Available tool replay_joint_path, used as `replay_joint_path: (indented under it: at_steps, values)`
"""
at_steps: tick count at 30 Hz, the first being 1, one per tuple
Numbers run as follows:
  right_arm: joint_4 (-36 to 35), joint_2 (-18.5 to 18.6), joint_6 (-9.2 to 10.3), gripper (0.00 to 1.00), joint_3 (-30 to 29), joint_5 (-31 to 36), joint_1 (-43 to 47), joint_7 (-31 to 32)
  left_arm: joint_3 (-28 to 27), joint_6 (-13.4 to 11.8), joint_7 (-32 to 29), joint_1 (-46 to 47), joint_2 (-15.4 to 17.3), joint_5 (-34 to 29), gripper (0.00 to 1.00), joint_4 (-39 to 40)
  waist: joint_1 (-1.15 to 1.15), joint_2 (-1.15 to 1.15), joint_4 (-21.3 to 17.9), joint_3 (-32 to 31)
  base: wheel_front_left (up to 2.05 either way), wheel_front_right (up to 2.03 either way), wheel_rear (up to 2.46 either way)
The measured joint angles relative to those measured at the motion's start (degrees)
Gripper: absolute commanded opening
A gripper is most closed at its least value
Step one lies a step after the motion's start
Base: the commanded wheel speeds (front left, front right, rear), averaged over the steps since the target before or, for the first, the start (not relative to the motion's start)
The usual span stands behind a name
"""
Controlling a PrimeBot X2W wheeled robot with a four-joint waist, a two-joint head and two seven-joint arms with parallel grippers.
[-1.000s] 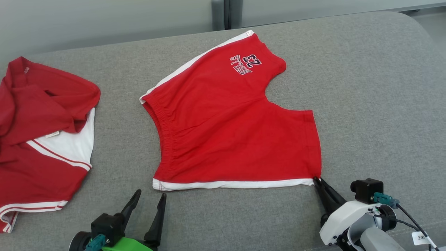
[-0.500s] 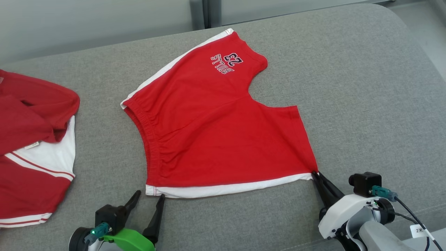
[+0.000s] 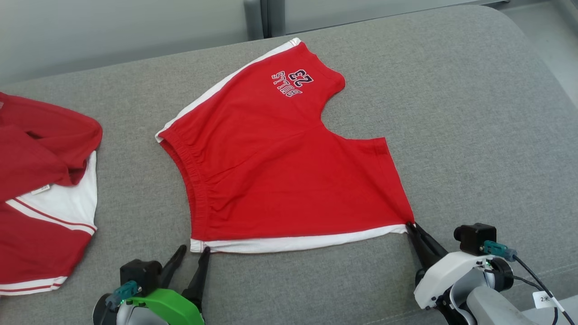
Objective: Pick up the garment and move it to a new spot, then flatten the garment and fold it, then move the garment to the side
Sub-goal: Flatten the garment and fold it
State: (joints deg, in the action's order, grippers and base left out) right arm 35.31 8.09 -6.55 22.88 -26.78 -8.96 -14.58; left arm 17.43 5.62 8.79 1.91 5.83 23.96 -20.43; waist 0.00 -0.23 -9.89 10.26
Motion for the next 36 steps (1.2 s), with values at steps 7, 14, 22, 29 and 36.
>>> replay_joint_path:
  at_steps: [7,14,22,29,36]
  values:
    - [0.3,0.0,-0.01,0.00,-0.2,0.0,0.0,0.0,1.1,0.5,-0.5,0.8,0.0,0.6,0.49,-0.9,0.00,0.00,0.5,0.1,0.00,0.00,0.00]
    - [0.4,0.0,-0.49,0.00,-0.4,0.1,0.0,0.0,1.5,1.0,-0.5,1.7,0.0,0.6,0.31,-1.0,0.00,0.00,0.6,0.4,0.00,0.00,0.00]
    - [0.5,0.0,-0.49,0.00,-0.4,0.1,0.0,0.0,2.3,1.2,-0.9,2.2,0.2,1.3,0.00,-1.1,0.00,0.00,0.7,0.6,0.00,0.00,0.00]
    - [-1.5,-0.6,-0.51,0.00,-1.9,-4.3,-0.7,0.0,3.1,1.3,-3.4,2.7,0.1,5.4,0.00,-0.4,0.00,0.00,1.0,0.3,0.00,0.00,0.00]
    - [-8.6,-0.5,-0.51,0.00,-1.3,-14.1,-1.1,0.1,3.2,1.5,-6.0,2.7,0.3,9.2,0.00,2.7,0.00,0.00,1.7,-0.8,0.00,0.00,0.00]
